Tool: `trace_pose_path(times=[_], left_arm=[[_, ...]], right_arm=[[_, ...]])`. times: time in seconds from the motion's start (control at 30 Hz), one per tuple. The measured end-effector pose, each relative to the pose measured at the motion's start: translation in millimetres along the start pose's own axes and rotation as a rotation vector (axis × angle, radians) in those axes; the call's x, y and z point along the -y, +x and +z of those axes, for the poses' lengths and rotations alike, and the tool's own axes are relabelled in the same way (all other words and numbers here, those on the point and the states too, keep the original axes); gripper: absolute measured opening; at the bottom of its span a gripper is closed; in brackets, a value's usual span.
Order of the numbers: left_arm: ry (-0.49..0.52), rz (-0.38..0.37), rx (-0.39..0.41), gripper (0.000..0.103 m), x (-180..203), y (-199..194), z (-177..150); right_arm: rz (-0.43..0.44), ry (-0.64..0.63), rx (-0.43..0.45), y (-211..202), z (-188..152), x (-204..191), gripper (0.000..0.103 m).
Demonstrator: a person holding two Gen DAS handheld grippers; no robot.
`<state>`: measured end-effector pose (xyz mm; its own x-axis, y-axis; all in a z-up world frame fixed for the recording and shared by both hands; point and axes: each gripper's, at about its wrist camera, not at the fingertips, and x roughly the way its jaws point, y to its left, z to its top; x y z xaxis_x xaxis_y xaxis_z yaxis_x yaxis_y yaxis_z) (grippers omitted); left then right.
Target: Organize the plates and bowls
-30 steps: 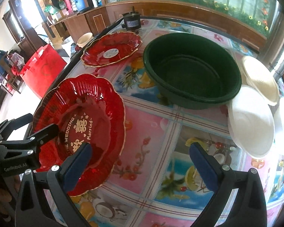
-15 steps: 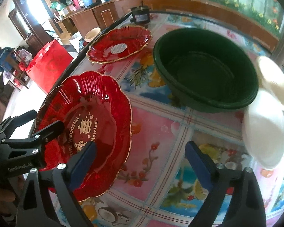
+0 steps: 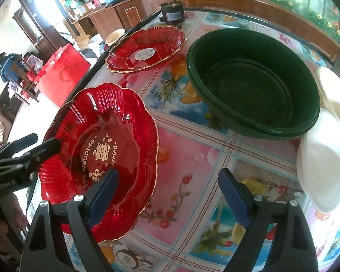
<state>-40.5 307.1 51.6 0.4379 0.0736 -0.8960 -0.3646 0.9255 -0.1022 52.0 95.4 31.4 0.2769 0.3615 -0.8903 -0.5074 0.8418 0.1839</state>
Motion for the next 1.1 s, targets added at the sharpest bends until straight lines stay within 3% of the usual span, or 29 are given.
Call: trace_pose_path(times=[0.17,0.27,0.33,0.37,0.5,0.57,0.77,1.1], left_arm=[[-0.019,-0.002,-0.029,0.101,-2.9,7.5,-3.5],[-0.009,-0.01,-0.044,0.089,0.7,12.0,-4.0],[0.001,-0.014,-0.059,0.062,3.6,16.3,-5.6],[0.001,-0.004,-0.071,0.058,4.5,19.2,-6.2],[-0.042,-0.017,-0.106,0.021,-2.5,29.3,-9.4],[-0.063,-0.035,-0.109,0.021,-5.7,30.3,-11.0],[-0.059,-0.018,-0.108,0.021,-0.5,25.6,-13.6],[-0.028,-0.025,-0.049,0.02,-4.4,-14.2,-21.9]], right_arm=[[0.019,0.004,-0.028,7.7,-0.2,0.1,0.069],[0.016,-0.003,-0.037,10.7,-0.1,-0.1,0.063],[0.023,-0.006,-0.042,12.4,-0.1,-0.2,0.052],[0.029,-0.007,-0.045,13.5,-0.1,-0.3,0.043],[0.055,-0.016,-0.066,20.1,-1.2,-1.3,0.022],[0.052,-0.027,-0.058,20.1,-2.2,-3.3,0.016],[-0.008,-0.094,-0.038,15.5,-5.5,-12.6,0.016],[-0.018,-0.132,0.043,-19.6,-11.9,-23.5,0.016]])
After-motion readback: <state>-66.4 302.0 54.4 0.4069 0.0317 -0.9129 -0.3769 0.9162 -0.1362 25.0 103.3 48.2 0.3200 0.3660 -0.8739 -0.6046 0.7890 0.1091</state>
